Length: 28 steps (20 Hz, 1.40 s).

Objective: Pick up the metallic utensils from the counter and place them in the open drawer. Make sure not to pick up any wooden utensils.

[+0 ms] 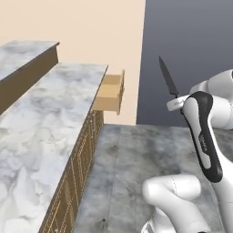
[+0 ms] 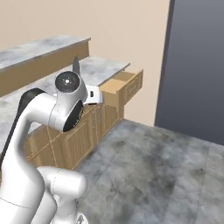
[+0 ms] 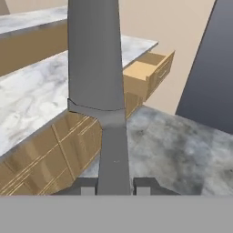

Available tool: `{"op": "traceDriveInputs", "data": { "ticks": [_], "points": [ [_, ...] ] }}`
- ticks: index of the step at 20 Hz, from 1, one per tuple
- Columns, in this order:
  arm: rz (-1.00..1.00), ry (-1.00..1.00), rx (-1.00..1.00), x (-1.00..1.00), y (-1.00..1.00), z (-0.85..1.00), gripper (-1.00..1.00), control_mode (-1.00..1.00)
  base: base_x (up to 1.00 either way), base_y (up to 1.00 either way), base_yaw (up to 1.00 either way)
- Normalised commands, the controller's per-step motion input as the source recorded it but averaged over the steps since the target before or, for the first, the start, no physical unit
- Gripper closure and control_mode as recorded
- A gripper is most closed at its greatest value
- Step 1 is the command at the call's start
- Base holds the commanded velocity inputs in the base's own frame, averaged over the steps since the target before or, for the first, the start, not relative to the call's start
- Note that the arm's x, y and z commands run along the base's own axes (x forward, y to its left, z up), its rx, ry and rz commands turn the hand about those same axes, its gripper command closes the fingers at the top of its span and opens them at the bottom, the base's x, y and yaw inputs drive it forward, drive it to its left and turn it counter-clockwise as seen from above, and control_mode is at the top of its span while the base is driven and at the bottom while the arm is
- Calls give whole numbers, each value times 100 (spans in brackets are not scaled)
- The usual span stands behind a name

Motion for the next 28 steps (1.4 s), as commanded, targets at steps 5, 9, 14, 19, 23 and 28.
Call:
{"op": "traceDriveInputs", "data": {
  "ticks": [5, 9, 14, 19, 23, 28],
  "points": [
    [0, 0, 0, 0, 0, 0, 100, 100, 100, 21, -5],
    [0, 0, 0, 0, 0, 0, 100, 100, 100, 26, -7],
    [0, 0, 0, 0, 0, 0, 100, 100, 100, 15, -5],
    [0, 0, 0, 0, 0, 0, 100, 100, 98, 1, -1],
    [0, 0, 0, 0, 0, 0, 100, 100, 79, 2, -4],
    [0, 0, 0, 0, 0, 0, 100, 100, 87, 11, -5]
  ]
}}
